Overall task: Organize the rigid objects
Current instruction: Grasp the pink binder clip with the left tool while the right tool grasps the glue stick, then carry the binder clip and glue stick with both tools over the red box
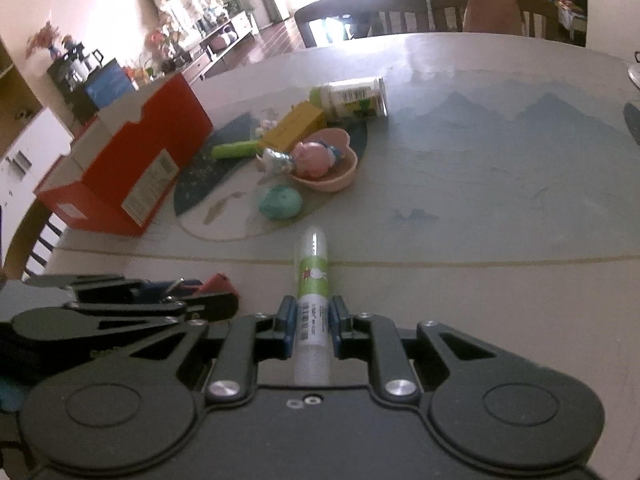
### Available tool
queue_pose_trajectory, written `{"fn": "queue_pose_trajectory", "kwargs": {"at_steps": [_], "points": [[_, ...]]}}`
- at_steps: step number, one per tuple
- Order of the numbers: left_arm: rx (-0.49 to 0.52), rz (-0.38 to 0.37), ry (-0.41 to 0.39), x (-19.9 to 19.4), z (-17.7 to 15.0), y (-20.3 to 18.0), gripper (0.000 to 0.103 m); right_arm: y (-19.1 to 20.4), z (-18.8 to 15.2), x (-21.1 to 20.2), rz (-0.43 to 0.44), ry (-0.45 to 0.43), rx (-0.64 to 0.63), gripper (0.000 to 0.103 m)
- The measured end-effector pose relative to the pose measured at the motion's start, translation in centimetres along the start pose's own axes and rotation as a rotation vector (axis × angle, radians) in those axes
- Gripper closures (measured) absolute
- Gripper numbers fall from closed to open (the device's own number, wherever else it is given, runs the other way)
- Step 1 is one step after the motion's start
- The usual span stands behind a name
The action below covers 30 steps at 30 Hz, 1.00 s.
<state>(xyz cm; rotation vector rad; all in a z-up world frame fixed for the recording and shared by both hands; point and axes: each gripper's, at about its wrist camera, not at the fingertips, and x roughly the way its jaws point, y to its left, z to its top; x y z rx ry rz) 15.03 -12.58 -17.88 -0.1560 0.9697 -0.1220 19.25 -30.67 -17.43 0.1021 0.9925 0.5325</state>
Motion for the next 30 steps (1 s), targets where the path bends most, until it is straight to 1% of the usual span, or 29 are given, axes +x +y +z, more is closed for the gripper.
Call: {"fn": "queue_pose_trajectory", "kwargs": {"at_steps": [3,7,14,18,24,30], "points": [[-0.018,-0.008,-0.007,-0.8,0.3,0.2,0.067,0.6,0.3,-0.8,0.014,-0.012,0.011,0.086],[-0.046,-0.02,-0.014,-1.9,1.0,0.6,0.067,1.6,0.6,-1.5,0.009,-0.024,0.005,0.087],[-0.06,-0.03,-0.034,-3.9,2.3,1.4,0.067,3.2,1.8,-3.2,0.018,-0.071,0.01,0.087],[-0.063,-0.03,-0.053,-5.2,3.5,1.9,0.067,4.6,3.0,-4.1,0.024,-0.102,0.0,0.087],[-0.059,-0.029,-0.104,-7.8,5.7,3.2,0.067,7.6,5.3,-4.8,0.032,-0.154,-0.035,0.086],[-0.059,-0.013,-0.151,-10.3,8.0,5.4,0.067,11.0,7.9,-5.0,0.041,-0.21,-0.07,0.087]]}}
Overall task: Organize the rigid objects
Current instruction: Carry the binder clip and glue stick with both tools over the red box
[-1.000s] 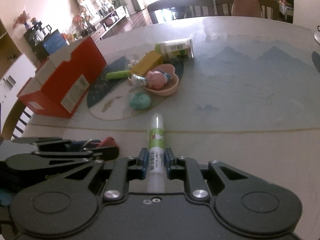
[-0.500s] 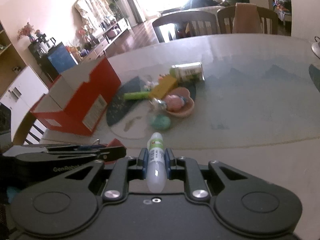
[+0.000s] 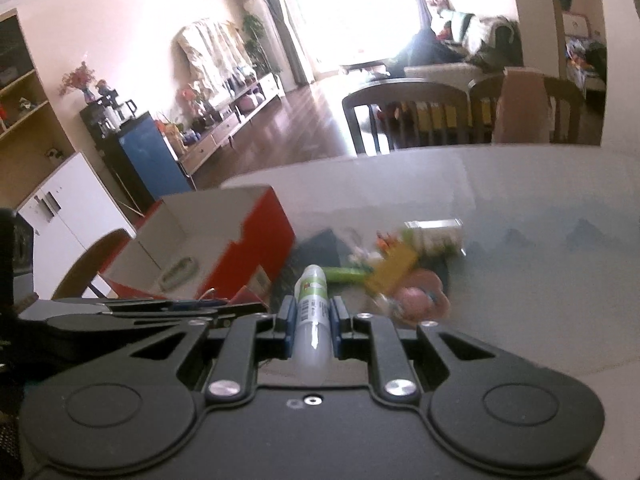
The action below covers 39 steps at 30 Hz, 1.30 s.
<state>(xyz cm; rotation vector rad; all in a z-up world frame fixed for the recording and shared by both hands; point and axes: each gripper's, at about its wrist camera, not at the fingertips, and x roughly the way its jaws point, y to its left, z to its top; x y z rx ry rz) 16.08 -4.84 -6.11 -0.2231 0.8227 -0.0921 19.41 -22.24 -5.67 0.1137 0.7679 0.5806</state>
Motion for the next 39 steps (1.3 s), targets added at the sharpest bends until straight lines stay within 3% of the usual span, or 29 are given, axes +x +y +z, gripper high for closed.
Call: {"fn": "queue_pose_trajectory", "kwargs": {"at_steps": [10,23,39], "points": [[0.013,0.04,-0.071,-2.9,4.0,4.8,0.067,5.9,3.4,2.8,0.02,-0.051,-0.066,0.087],[-0.019,0.115,-0.08,-4.3,7.2,14.5,0.067,12.2,5.1,9.0,0.004,-0.029,-0.136,0.086],[0.002,0.186,0.021,0.9,9.7,23.9,0.067,17.3,3.7,18.4,-0.079,0.085,-0.212,0.086]]}}
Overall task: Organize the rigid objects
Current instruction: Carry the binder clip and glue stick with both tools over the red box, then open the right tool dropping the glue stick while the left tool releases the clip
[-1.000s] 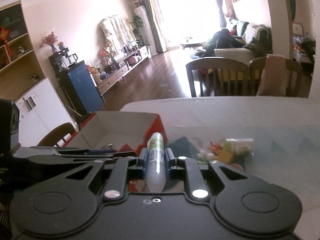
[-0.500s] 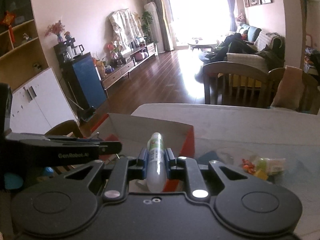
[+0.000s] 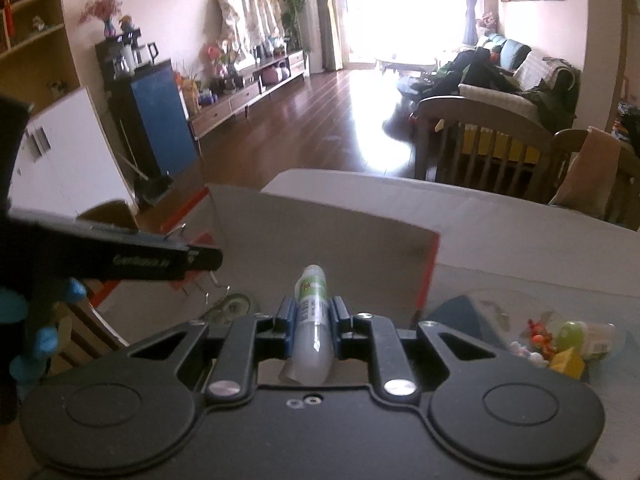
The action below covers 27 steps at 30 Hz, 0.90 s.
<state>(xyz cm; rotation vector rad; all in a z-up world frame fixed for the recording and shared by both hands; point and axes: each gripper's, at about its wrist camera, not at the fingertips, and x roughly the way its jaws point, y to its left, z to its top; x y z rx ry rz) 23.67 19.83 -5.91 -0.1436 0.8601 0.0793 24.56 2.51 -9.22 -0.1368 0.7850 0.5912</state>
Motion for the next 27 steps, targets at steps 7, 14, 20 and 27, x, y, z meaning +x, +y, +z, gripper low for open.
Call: {"fn": "queue_pose_trajectory", "kwargs": {"at_steps": [7,14,20,27], "points": [[0.039,0.013,0.061,3.5,0.2,0.9,0.067,1.9,-0.3,3.0,-0.009,0.041,-0.052,0.087],[0.076,0.016,0.136,6.6,0.2,0.3,0.066,3.2,-0.8,4.9,-0.044,0.085,-0.08,0.087],[0.112,0.007,0.215,8.5,-0.6,0.0,0.066,3.6,-1.3,5.8,-0.057,0.143,-0.079,0.087],[0.125,-0.007,0.278,9.6,-1.6,-0.4,0.066,3.5,-2.2,6.1,-0.046,0.187,-0.052,0.087]]}}
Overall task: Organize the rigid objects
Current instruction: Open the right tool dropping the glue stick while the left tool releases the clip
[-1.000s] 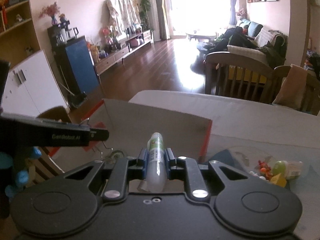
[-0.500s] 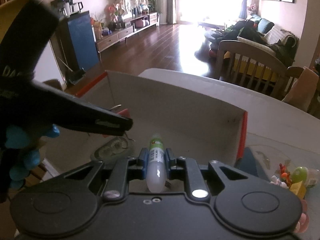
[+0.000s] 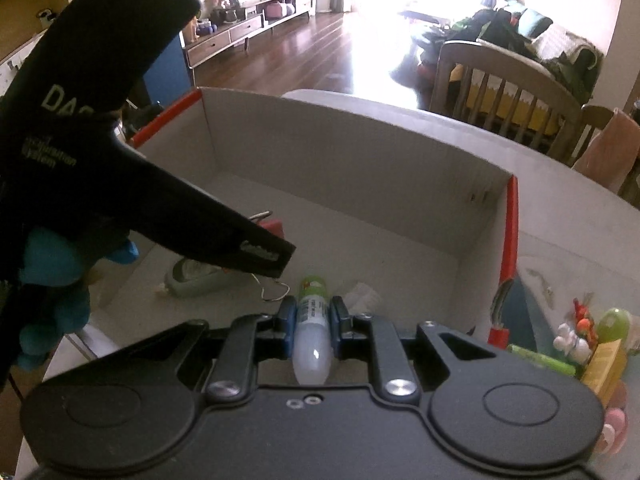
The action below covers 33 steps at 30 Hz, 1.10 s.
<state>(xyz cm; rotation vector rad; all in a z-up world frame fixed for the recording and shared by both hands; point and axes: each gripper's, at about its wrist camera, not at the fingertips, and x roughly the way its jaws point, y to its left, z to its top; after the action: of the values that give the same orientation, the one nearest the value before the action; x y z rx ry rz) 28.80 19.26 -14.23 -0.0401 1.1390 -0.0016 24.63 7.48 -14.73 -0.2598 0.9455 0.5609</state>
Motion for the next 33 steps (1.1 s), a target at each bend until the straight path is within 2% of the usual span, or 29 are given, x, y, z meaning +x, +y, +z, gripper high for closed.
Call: {"fn": "queue_pose_trajectory", "kwargs": {"at_steps": [7,14,19,20,27,33], "points": [[0.011,-0.005,0.057,1.0,-0.5,-0.2,0.066,0.2,-0.5,-0.4,0.03,0.025,0.017,0.084],[0.01,-0.007,0.068,0.6,-1.0,-0.1,0.065,0.0,-0.5,-1.4,0.056,0.033,0.035,0.078],[0.009,0.0,0.036,-0.5,-1.5,0.1,0.065,-1.0,-0.2,-2.1,0.063,0.018,0.056,0.076],[0.002,-0.003,0.032,-0.3,-0.5,0.3,0.065,-1.2,-0.1,-2.3,0.063,0.012,0.06,0.075],[0.012,0.004,-0.032,-3.3,-1.6,0.5,0.065,-2.3,0.1,-4.0,0.078,-0.025,0.086,0.067],[0.013,0.012,-0.077,-4.8,-2.0,-0.4,0.065,-2.9,-0.2,-5.6,0.089,-0.065,0.1,0.056]]}}
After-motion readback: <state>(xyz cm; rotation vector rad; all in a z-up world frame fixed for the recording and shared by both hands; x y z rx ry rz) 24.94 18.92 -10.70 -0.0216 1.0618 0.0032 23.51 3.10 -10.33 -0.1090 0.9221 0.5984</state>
